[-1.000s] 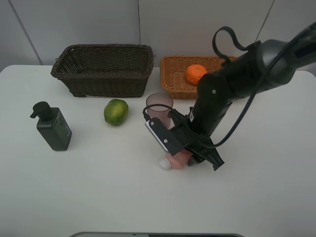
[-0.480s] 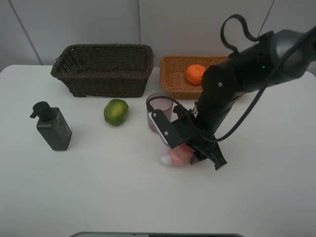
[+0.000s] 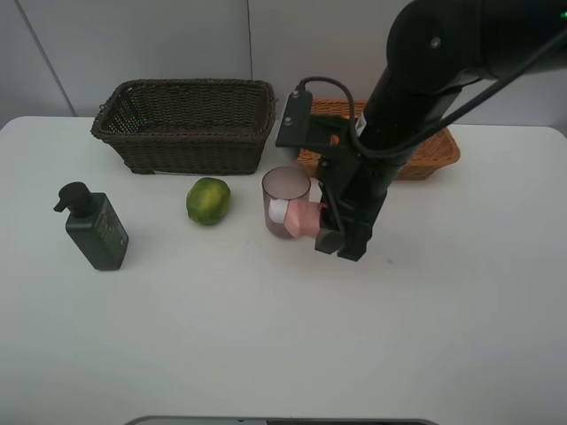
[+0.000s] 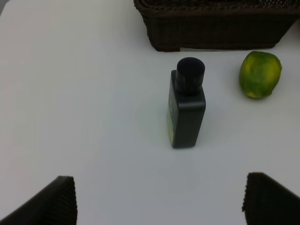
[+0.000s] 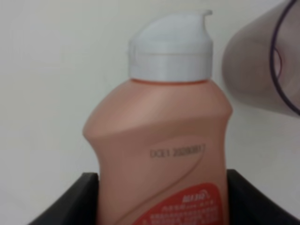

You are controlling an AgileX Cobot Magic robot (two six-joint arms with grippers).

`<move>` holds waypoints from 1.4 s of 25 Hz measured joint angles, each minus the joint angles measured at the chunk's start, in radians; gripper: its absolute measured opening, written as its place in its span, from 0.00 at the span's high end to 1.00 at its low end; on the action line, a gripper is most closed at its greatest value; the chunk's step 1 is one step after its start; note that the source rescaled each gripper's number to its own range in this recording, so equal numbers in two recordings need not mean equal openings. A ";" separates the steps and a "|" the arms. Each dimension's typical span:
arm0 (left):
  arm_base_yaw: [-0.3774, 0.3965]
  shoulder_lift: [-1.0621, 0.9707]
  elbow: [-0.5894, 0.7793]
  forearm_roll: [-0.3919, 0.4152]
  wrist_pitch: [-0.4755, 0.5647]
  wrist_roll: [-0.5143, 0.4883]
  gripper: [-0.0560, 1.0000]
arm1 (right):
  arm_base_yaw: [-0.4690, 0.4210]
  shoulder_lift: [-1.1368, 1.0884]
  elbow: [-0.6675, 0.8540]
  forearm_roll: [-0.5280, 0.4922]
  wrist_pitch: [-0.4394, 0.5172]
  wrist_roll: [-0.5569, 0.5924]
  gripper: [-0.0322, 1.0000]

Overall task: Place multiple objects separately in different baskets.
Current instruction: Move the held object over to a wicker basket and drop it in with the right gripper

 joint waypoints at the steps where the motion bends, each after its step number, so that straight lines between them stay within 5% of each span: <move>1: 0.000 0.000 0.000 0.000 0.000 0.000 0.08 | 0.000 -0.001 -0.024 0.003 0.028 0.050 0.95; 8: 0.000 0.000 0.000 0.000 0.000 0.000 0.08 | 0.000 0.010 -0.218 0.007 0.057 0.373 0.96; 18: 0.000 0.000 0.000 0.000 0.000 0.000 0.08 | 0.000 0.251 -0.598 0.003 -0.013 0.541 0.96; 24: 0.000 0.000 0.000 0.000 0.000 0.000 0.08 | 0.000 0.398 -0.777 0.001 -0.209 0.639 0.96; 35: 0.000 0.000 0.000 0.000 0.000 0.000 0.08 | -0.042 0.587 -0.791 -0.001 -0.600 0.734 0.97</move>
